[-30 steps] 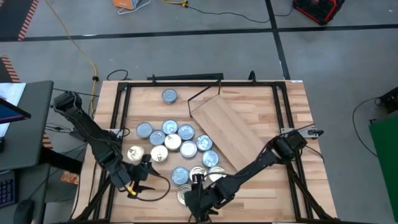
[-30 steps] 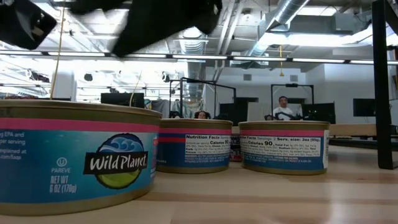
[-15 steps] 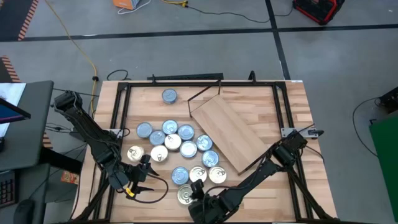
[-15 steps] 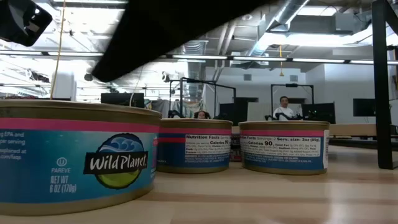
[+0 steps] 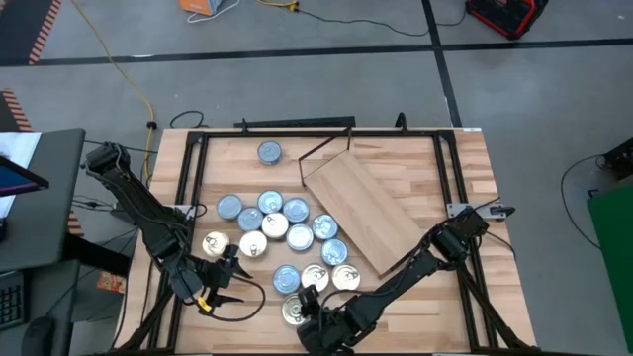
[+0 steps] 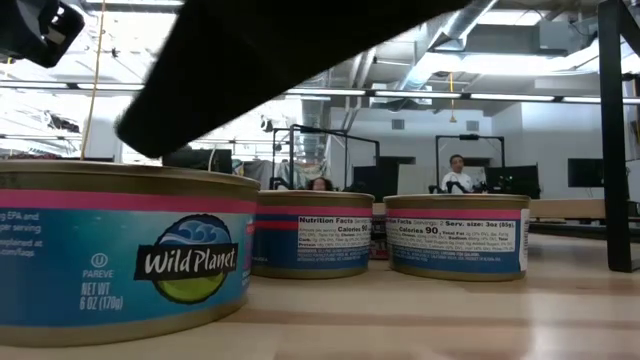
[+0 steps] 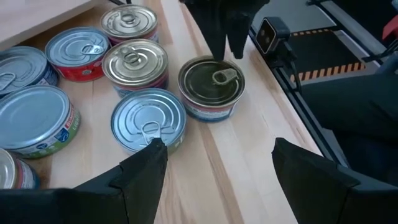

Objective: Stack canned seafood by type on shelf
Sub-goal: Put the blue tuna can on the shelf

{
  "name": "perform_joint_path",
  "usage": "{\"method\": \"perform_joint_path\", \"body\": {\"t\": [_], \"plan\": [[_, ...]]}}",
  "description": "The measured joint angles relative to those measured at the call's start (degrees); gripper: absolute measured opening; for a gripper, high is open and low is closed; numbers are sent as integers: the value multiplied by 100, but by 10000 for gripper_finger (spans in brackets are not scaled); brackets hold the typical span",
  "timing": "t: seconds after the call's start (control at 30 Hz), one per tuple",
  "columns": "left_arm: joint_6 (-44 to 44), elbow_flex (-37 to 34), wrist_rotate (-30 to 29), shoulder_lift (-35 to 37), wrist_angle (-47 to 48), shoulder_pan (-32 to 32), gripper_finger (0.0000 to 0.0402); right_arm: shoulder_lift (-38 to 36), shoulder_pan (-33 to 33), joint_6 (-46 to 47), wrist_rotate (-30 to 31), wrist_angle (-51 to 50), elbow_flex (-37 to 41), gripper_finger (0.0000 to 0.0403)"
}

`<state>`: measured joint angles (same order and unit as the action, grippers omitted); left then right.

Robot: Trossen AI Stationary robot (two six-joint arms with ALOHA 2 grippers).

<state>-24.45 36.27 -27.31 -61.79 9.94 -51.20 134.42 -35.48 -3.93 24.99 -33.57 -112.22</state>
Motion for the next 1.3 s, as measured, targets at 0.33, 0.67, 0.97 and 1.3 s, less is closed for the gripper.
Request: {"method": "perform_joint_path", "body": {"t": [0.33, 0.67, 0.97, 1.3], "plan": [[209, 0, -297, -1, 63, 2, 279, 294, 123, -759, 508, -48, 3, 235], [171, -2, -901, -1, 160, 9, 279, 364, 1072, -483, 841, 149, 0, 223], [-584, -2, -391, -1, 606, 9, 279, 154, 1154, -248, 815, -462, -387, 216], [-570, -2, -284, -1, 597, 7, 279, 152, 918, 1257, -389, -2601, -1351, 200]]}}
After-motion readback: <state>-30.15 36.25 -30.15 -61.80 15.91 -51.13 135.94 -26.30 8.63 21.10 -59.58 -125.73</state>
